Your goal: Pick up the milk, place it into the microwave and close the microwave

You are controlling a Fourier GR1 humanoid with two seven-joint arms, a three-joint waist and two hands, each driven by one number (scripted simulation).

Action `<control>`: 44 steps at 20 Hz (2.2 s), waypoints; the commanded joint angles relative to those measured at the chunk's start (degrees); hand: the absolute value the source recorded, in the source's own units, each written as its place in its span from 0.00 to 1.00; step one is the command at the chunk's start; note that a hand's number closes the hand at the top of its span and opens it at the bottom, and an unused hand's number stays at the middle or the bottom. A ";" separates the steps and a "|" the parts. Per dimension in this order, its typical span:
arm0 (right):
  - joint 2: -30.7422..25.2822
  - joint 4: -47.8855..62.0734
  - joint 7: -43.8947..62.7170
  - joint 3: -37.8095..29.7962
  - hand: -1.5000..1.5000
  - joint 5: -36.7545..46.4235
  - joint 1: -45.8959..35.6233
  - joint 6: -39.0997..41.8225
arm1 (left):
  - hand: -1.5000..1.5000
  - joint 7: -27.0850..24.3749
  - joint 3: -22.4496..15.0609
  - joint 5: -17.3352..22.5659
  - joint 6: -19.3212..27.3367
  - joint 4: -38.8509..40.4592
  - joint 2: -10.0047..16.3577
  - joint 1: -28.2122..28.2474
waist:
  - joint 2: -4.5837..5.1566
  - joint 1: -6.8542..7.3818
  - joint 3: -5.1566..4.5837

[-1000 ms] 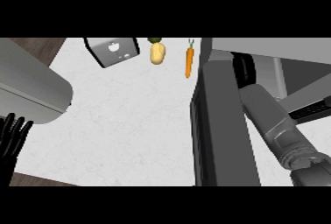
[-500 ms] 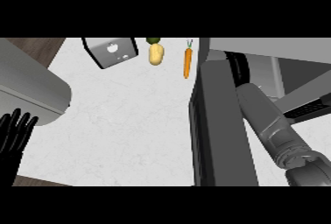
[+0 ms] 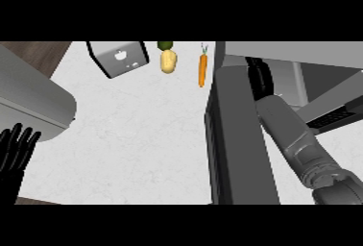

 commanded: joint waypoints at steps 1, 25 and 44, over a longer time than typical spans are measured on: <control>0.12 -0.68 -1.45 -1.31 0.00 -1.19 0.64 1.28 | 0.00 -2.08 -0.20 -0.74 -0.57 1.23 -0.61 0.84 | -0.24 -0.63 -0.05; -0.54 -2.68 -15.79 -6.29 0.00 -6.99 14.17 34.94 | 0.00 -0.87 -5.79 -1.19 -5.61 -5.90 -3.13 8.62 | -2.47 -5.73 -0.13; -3.83 -17.03 -16.49 -3.96 0.00 -10.46 31.45 58.50 | 1.00 0.31 -20.12 -14.53 -5.96 -8.42 -6.89 7.05 | -3.71 -8.81 -0.34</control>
